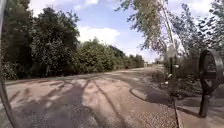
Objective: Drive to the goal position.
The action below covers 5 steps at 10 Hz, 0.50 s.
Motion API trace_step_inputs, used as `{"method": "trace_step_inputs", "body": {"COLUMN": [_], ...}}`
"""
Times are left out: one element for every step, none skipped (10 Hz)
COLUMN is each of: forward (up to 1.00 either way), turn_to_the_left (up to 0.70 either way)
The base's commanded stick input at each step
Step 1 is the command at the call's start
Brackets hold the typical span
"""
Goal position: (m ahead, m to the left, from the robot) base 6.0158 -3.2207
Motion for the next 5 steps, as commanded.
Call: {"method": "trace_step_inputs", "body": {"forward": [0.04,0.04,0.04,0.04,0.02], "turn_to_the_left": [0.00,0.00,0.00,0.00,0.00]}}
